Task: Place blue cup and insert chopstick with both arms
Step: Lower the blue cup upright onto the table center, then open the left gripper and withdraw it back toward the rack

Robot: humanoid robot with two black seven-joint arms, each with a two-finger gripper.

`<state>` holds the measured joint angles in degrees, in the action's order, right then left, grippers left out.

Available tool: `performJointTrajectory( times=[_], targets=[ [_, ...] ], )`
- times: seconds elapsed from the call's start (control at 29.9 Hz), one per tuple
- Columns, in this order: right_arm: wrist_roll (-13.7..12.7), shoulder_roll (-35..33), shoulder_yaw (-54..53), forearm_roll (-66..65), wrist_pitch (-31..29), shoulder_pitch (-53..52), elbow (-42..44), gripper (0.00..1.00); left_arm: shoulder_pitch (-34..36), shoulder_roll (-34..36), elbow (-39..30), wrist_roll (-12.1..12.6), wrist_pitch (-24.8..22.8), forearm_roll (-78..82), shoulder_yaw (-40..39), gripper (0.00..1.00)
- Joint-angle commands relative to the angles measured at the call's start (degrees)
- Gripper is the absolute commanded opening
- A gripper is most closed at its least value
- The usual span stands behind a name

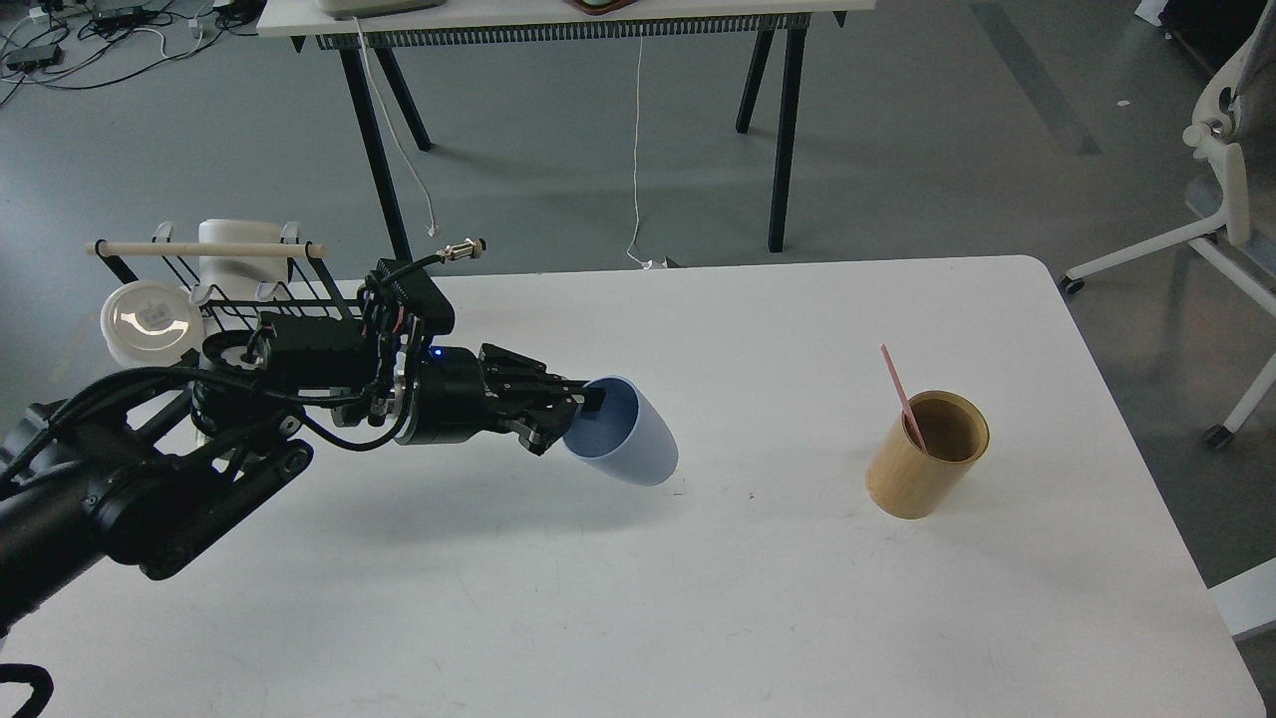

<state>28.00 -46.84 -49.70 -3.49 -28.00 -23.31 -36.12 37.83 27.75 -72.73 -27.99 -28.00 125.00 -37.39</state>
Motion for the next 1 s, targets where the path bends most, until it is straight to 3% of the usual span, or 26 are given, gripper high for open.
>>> performJointTrajectory(
  times=[0.0, 0.53, 0.97],
  targets=[
    [0.0, 0.0, -0.04, 0.06, 0.0, 0.02, 0.0, 0.99, 0.93, -1.21, 4.26, -0.01, 0.0, 0.0, 1.44, 0.08],
    [0.0, 0.0, -0.04, 0.06, 0.0, 0.02, 0.09, 0.99, 1.1, -4.81, 10.68, -0.01, 0.0, 0.0, 3.99, 0.13],
    [0.0, 0.0, -0.04, -0.03, 0.0, 0.11, 0.35, 0.99, 0.93, -5.86, 11.73, -0.01, 0.0, 0.0, 3.99, 0.17]
  ],
)
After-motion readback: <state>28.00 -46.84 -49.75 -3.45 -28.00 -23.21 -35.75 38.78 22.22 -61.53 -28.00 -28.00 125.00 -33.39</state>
